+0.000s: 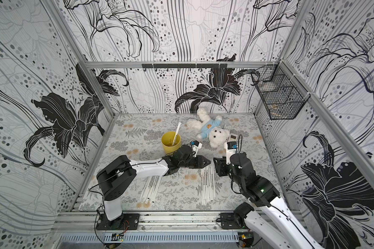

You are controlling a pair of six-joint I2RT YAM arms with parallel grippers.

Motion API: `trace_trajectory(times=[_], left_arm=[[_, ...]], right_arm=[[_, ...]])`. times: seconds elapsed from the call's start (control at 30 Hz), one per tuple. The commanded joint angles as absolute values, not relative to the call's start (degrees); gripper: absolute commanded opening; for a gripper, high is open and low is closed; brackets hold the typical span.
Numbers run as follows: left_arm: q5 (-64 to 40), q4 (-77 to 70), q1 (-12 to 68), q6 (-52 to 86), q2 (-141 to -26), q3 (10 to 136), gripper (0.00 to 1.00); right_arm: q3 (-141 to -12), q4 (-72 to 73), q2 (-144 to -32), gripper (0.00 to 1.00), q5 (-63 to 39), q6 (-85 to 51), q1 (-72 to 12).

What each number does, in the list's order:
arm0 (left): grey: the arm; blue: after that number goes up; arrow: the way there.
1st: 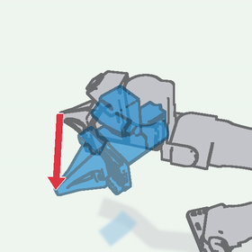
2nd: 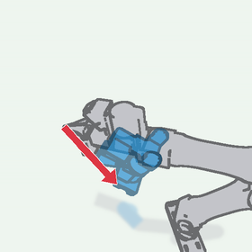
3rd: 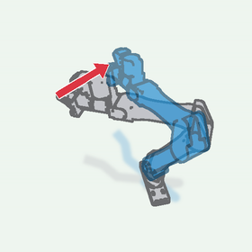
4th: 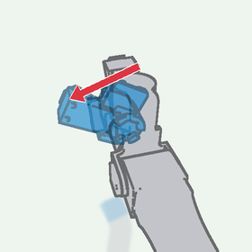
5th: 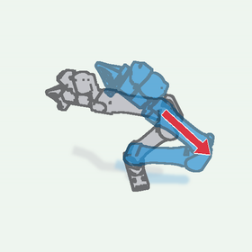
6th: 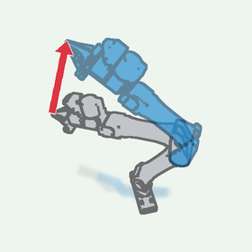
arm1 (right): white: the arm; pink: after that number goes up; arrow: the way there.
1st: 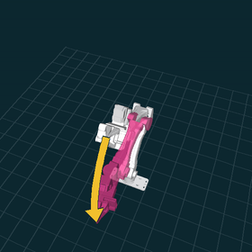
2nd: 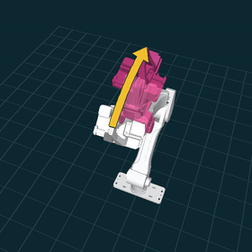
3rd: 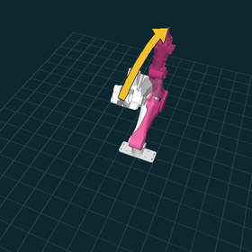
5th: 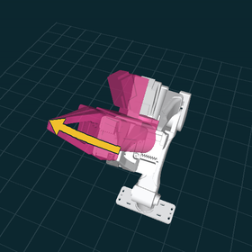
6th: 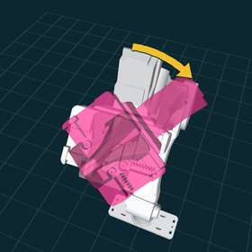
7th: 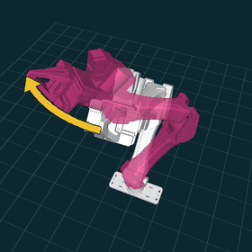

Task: Take the straws out of the storage container
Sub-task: Place the straw at the center of the board, then pick up the straw from the container.

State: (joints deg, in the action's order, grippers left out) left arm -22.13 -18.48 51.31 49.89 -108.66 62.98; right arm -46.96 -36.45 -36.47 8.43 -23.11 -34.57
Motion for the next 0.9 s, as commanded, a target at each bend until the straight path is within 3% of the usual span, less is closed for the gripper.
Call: trace_trajectory(times=[0.0,0.4,0.6,0.87], left_arm=[[-22.4,-21.2,51.2,49.4,-106.8,61.8,0.32],[-10.7,-13.9,51.2,35.5,-88.5,57.7,0.32],[2.4,-9.3,51.2,24.6,-77.2,52.1,0.33],[13.6,-11.3,49.5,19.3,-63.0,40.7,0.44]], right_arm=[[-46.8,-36.3,-37.0,0.54,9.0,-22.9,-34.2],[-48.9,-27.4,-42.6,0.57,2.2,-21.5,-34.3],[-51.9,-19.7,-51.8,0.58,-2.6,-21.5,-34.3],[-56.4,-5.4,-67.6,0.59,-3.4,-22.2,-34.3]])
